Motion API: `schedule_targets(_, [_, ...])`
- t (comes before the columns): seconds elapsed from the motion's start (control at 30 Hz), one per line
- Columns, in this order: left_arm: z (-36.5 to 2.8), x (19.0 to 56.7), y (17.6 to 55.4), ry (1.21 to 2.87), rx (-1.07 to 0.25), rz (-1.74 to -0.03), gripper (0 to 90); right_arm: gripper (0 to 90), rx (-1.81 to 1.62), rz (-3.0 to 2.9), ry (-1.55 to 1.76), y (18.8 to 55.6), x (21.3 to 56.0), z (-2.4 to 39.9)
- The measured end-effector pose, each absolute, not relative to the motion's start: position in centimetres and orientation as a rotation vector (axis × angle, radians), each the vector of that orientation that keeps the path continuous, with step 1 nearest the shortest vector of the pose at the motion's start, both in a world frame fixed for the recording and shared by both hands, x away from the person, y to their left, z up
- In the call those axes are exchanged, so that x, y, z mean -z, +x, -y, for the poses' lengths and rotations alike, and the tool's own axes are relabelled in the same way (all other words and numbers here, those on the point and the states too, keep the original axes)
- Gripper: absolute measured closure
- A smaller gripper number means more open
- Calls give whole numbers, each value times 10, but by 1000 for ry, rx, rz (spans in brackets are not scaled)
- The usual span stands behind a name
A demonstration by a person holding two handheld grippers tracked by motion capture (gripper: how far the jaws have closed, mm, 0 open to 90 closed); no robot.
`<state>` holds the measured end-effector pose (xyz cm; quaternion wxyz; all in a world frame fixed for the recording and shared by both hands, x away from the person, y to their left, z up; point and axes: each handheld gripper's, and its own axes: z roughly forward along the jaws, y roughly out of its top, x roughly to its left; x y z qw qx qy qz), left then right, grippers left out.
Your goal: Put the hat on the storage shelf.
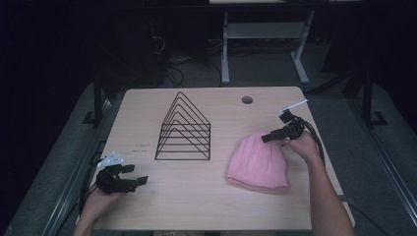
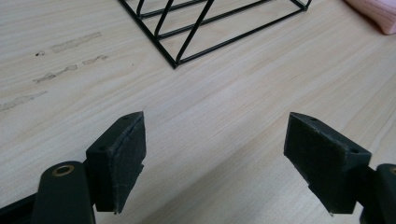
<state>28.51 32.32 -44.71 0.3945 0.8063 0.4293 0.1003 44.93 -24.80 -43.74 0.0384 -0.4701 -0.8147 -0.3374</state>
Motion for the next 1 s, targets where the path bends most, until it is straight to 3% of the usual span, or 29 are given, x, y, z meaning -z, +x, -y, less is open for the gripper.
schedule_targets(0.47, [-323,447,285,2040,-257,-1085,208,553,1006,2444,-1444,457,454,243])
schedule_targets(0.8, [-326,443,286,2022,-273,-1077,211,777,1036,2414,-1385,451,457,242])
schedule_targets(1.0, [-328,447,288,2020,-257,-1093,212,796,1089,2418,-1347,443,445,241])
